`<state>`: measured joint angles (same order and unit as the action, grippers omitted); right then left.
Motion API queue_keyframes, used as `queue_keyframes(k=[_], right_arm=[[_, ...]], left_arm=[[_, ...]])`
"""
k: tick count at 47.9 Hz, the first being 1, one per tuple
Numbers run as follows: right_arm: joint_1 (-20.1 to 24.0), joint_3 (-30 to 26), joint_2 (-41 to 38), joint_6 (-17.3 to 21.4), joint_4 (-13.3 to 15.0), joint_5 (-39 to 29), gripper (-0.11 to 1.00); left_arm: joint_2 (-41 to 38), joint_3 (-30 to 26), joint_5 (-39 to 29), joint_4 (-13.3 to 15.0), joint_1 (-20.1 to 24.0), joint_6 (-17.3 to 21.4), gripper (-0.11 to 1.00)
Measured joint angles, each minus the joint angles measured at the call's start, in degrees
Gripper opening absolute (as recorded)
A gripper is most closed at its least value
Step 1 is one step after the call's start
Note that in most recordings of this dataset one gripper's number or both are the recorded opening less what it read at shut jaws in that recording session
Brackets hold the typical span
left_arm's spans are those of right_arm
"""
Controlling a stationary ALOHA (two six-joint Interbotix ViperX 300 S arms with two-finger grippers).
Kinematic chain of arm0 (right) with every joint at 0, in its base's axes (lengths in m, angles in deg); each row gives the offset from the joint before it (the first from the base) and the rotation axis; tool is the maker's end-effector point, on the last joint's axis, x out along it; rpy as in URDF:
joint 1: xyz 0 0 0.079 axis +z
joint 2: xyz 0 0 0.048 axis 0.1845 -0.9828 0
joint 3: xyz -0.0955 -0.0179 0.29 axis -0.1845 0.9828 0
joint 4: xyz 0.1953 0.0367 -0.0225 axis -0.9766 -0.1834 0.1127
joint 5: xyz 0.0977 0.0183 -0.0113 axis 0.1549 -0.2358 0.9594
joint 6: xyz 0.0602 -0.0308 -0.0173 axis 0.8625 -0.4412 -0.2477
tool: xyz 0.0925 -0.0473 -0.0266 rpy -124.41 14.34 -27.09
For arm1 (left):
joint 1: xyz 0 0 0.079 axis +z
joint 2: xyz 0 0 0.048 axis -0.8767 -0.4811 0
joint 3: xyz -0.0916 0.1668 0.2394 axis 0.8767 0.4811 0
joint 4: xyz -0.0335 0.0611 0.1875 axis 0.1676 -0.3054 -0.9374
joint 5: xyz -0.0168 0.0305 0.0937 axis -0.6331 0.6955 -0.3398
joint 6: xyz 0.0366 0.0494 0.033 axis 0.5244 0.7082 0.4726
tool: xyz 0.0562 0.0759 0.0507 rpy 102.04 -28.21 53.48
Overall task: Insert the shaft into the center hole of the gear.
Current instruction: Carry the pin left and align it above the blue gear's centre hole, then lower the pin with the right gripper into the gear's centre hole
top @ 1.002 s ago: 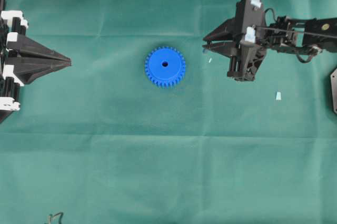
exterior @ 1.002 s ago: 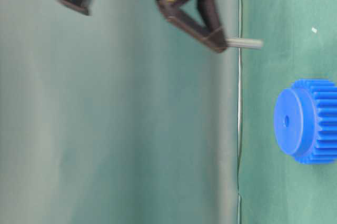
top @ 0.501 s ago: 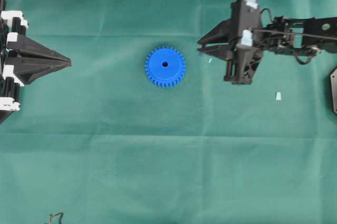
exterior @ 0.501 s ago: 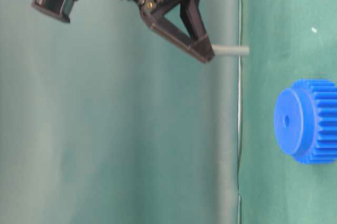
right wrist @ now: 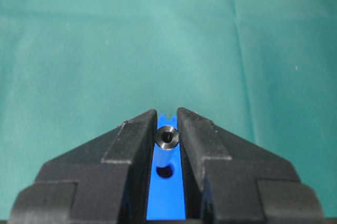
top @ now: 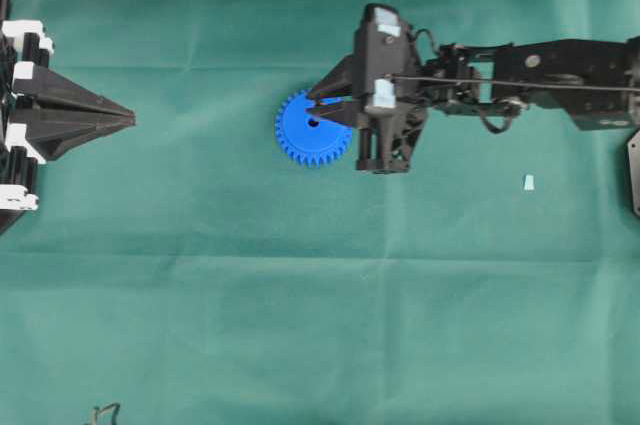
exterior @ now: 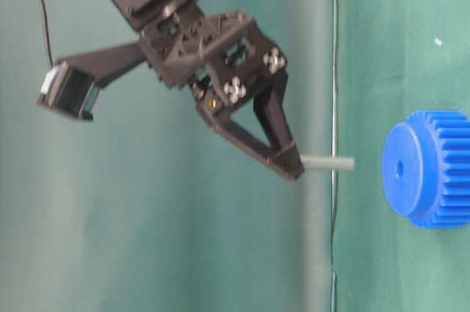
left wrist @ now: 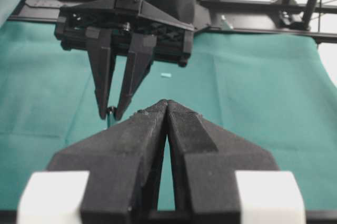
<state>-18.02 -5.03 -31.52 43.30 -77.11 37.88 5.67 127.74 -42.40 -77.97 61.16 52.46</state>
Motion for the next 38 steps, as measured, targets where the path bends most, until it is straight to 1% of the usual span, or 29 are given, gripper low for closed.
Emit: queue_keyframes(k=[14,29,38], right_arm=[[0.00,-0.62,-0.70,-0.09,0.18,0.09,0.19],[0.00,-0.53,-5.71,0.26,0.18,2.55,0.19],[0.00,-0.53,-6.42,0.35,0.09,3.52,0.19]], left_arm=[[-0.09,0.00,-0.35,0.00,0.00,0.00,0.00],[0.00,0.00,-0.35,0.00,0.00,0.00,0.00],[-0.09,0.00,-0.44,0.00,0.00,0.00,0.00]])
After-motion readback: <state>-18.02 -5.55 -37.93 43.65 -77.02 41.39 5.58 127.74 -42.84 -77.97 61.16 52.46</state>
